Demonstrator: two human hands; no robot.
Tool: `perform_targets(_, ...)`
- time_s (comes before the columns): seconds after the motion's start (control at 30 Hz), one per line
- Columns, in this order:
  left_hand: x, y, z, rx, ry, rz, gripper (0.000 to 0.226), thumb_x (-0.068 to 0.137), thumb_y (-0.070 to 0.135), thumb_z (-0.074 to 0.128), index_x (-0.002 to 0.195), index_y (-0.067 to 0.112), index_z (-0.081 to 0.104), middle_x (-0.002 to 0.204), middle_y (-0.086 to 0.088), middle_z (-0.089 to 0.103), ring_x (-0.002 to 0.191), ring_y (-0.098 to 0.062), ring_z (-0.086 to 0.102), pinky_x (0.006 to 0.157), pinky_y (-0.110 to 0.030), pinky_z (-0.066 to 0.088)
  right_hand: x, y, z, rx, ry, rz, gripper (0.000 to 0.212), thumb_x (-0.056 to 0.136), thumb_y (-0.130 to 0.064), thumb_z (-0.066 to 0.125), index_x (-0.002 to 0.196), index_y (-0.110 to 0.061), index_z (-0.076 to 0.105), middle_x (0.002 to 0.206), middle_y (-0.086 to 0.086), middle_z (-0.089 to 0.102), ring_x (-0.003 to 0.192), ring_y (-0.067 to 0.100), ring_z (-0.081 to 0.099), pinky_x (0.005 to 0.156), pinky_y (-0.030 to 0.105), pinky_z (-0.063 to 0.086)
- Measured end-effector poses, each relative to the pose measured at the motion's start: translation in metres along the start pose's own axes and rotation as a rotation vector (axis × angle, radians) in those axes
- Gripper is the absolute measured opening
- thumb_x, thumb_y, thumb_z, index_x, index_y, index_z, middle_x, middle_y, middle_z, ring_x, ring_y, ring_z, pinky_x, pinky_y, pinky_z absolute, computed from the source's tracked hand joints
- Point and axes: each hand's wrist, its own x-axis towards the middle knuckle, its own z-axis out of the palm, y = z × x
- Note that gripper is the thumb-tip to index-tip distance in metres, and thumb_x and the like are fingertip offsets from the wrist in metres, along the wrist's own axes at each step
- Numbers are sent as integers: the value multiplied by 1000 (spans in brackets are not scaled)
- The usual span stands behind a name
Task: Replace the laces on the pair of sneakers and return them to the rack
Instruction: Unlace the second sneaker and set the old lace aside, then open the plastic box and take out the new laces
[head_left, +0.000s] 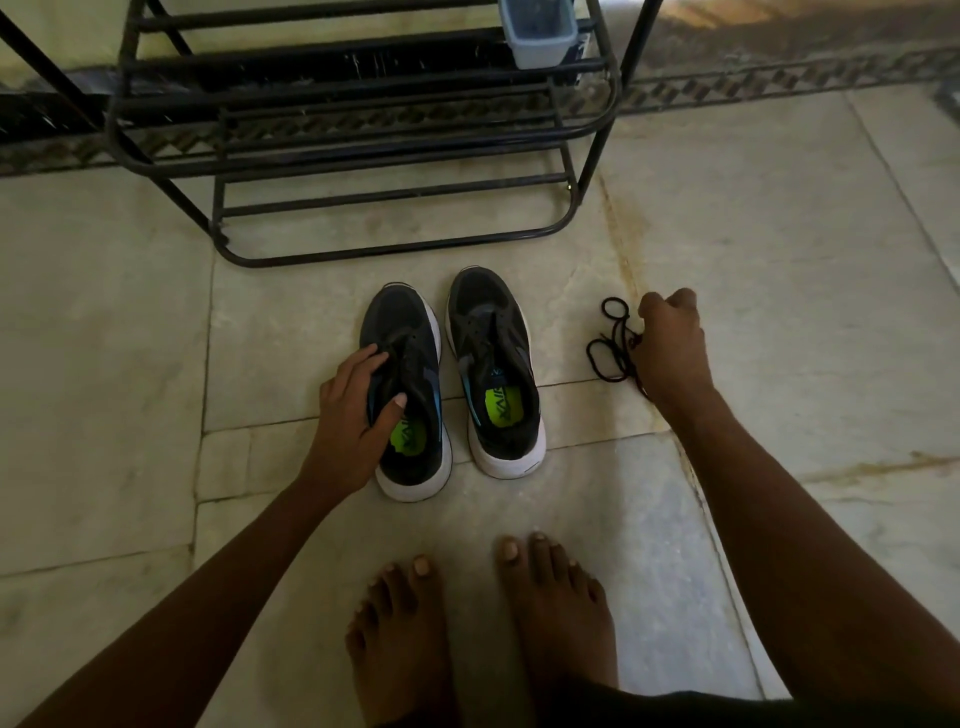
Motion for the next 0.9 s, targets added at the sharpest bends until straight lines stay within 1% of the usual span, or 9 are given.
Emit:
perform_targets(0.1,0,2,0,3,-8,-1,60,98,47,49,146,12,47,154,-6,42,138,-18,41,114,-39,33,-2,3,2,-13,59,-32,36,72,26,52,100,4,53,115,22,42,89,37,50,59,36,46)
perform_targets(0.2,0,2,0,17,-14,-10,62,97,49,48,146,11,47,154,-7,42,138,-22,42,114,-39,33,-1,5,-2,-102,106,-27,28,73,19,58,95,2,54,109,20,44,93,37,46,59,35,39)
perform_targets(0.3,1,3,1,28,-18,-16,62,98,49,47,147,11,46,155,-7,42,139,-23,43,115,-43,35,2,3,-4,1,108,-20,22,75,10,61,95,2,59,106,17,48,89,35,51,60,34,41)
perform_targets(0.37,2,5,2,27,-24,-17,61,99,47,47,147,10,45,154,-8,42,139,-24,43,115,-49,36,4,-2,-6,97,120,-43,24,72,6,62,96,1,63,103,15,51,83,33,53,60,31,40)
perform_targets(0.53,4,12,0,35,-54,-35,63,100,50,44,149,11,44,155,-10,41,140,-26,43,115,-54,37,8,-17,-16,183,90,-123,27,67,9,65,92,-1,71,96,13,58,77,29,55,60,26,33)
perform_targets(0.63,3,14,-2,64,-63,-39,63,100,53,42,149,14,44,154,-9,43,139,-27,43,115,-54,37,12,-24,-25,189,29,-105,21,73,8,61,86,-2,74,86,13,67,76,31,62,63,27,41)
perform_targets(0.7,2,16,-5,74,-57,-41,62,100,56,42,149,17,43,152,-8,46,138,-28,44,113,-54,39,10,-33,-33,231,38,-133,21,77,6,58,87,-4,74,83,10,70,75,28,65,66,29,48)
perform_targets(0.8,3,29,-10,68,2,-51,55,102,52,42,144,17,47,145,-7,52,132,-27,48,110,-47,42,7,-49,-47,335,87,-170,17,85,-3,60,93,-6,74,87,3,73,76,19,66,72,25,51)
perform_targets(0.9,14,50,-22,26,97,-29,42,102,31,54,140,13,52,136,-7,58,124,-21,52,102,-27,39,11,-67,-62,489,102,-173,13,85,-10,64,94,-10,73,83,-4,70,74,13,68,70,25,53)
